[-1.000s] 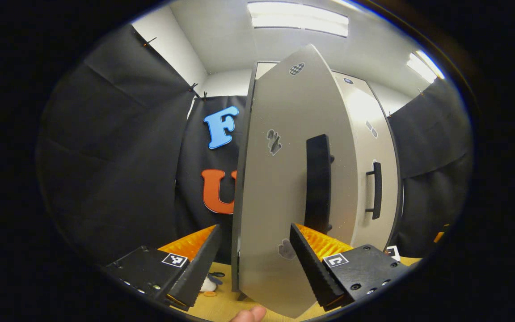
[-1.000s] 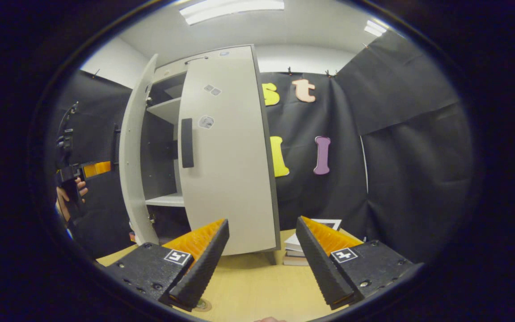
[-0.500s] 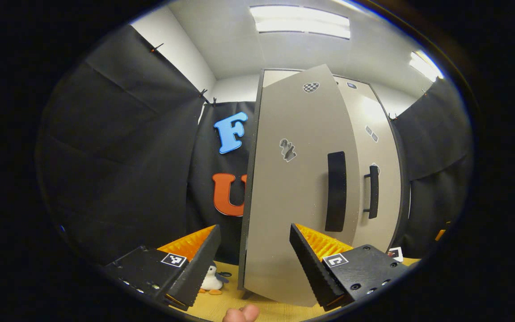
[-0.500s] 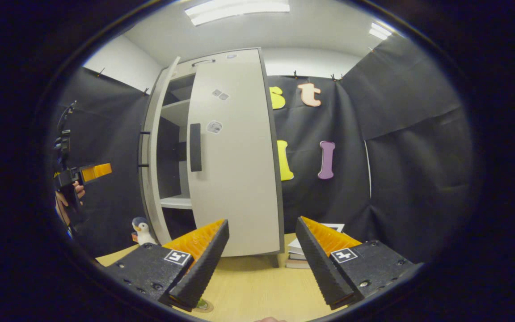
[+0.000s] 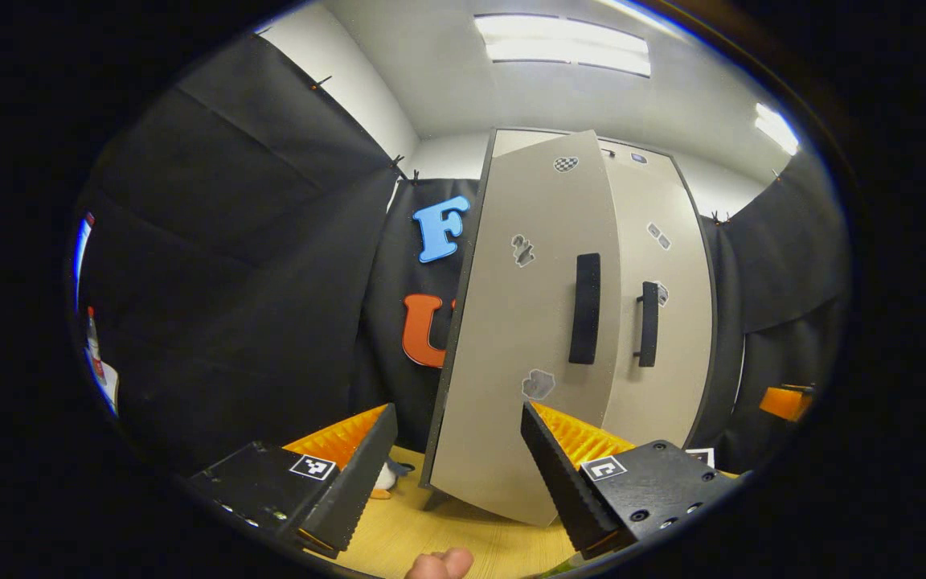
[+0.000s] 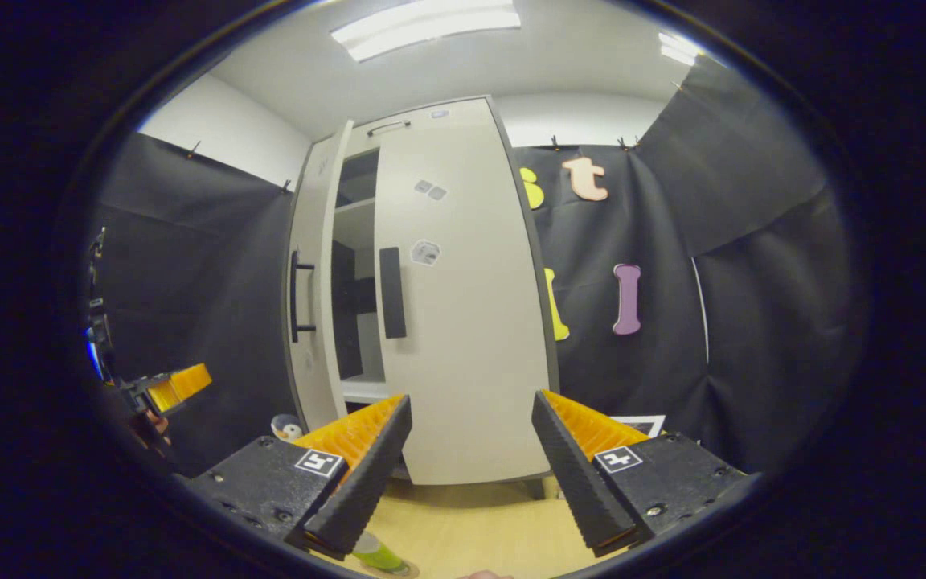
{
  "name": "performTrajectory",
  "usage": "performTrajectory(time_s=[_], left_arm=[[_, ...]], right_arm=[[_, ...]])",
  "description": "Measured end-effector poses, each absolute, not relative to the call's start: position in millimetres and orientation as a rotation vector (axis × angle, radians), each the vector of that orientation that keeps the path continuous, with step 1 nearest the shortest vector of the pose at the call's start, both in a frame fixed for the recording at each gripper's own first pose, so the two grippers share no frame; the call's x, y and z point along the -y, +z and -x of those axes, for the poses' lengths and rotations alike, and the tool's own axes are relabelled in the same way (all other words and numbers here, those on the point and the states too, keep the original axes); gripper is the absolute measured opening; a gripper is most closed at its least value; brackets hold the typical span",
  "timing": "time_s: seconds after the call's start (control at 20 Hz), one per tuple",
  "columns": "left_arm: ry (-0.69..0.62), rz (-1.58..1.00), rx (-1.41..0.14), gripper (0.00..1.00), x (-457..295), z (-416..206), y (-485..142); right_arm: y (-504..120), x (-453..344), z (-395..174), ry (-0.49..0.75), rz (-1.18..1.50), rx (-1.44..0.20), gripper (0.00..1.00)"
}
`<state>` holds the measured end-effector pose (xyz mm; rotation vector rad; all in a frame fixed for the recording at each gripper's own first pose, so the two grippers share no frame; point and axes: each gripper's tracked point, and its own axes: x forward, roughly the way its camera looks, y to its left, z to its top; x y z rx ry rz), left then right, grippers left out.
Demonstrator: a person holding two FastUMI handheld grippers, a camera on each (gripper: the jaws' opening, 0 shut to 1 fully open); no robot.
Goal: Grasp the bottle in the cabinet with the left hand and place it on the coaster, then close the right door with the right hand and the left door with the left hand.
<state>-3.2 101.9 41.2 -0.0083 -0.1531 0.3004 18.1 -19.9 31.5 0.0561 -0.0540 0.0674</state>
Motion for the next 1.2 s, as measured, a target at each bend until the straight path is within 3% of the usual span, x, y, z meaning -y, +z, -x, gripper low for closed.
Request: performTrajectory(time_s=[0.05,0.1,0.2,0.3,0.35,0.5,0.55,0.75,0.8,0.9,1.1,1.15,1.2], left_arm=[[0.297,0.001,0.147,0.95,-97.7,6.1,34.6],[0.288,-0.001,0.124,0.99,-91.5,8.5,25.7],[0.278,0.01,0.092,0.95,-83.5,11.6,14.5],[0.255,0.017,0.083,0.99,-75.9,10.4,11.8],[0.255,0.009,0.077,0.95,-76.0,8.8,10.2],[0.257,-0.017,0.068,0.95,-75.8,3.6,8.6],[0.255,-0.02,0.07,0.9,-74.8,3.4,8.9],[0.259,-0.013,0.071,0.99,-76.6,0.5,9.3],[0.26,-0.009,0.075,0.95,-76.9,-0.3,9.5],[0.258,-0.011,0.079,0.99,-75.4,-0.9,9.5],[0.268,-0.02,0.072,0.95,-79.0,-2.8,7.9],[0.269,-0.013,0.069,0.95,-79.3,-3.5,6.8],[0.268,-0.005,0.071,0.95,-79.0,-3.5,7.1]], right_arm=[[32.1,19.6,-16.8,0.071,-0.052,0.051,0.99],[33.4,19.5,-16.5,0.072,-0.047,0.051,0.99],[31.5,20.9,-15.0,0.066,-0.039,0.042,0.94],[28.5,20.7,-14.8,0.066,-0.042,0.031,0.99],[26.5,19.8,-14.5,0.069,-0.048,0.025,0.99],[25.3,22.7,-14.8,0.062,-0.061,0.018,0.99],[25.1,23.5,-15.0,0.058,-0.062,0.017,0.99],[22.6,27.7,-16.7,0.039,-0.074,0.02,0.99],[21.9,27.1,-17.6,0.042,-0.083,0.016,0.99],[24.4,27.2,-18.9,0.04,-0.09,0.018,0.99],[20.6,29.0,-21.5,0.031,-0.098,0.009,0.99],[20.4,27.1,-22.3,0.035,-0.103,0.007,0.94],[20.8,27.6,-23.0,0.034,-0.103,0.006,0.99]])
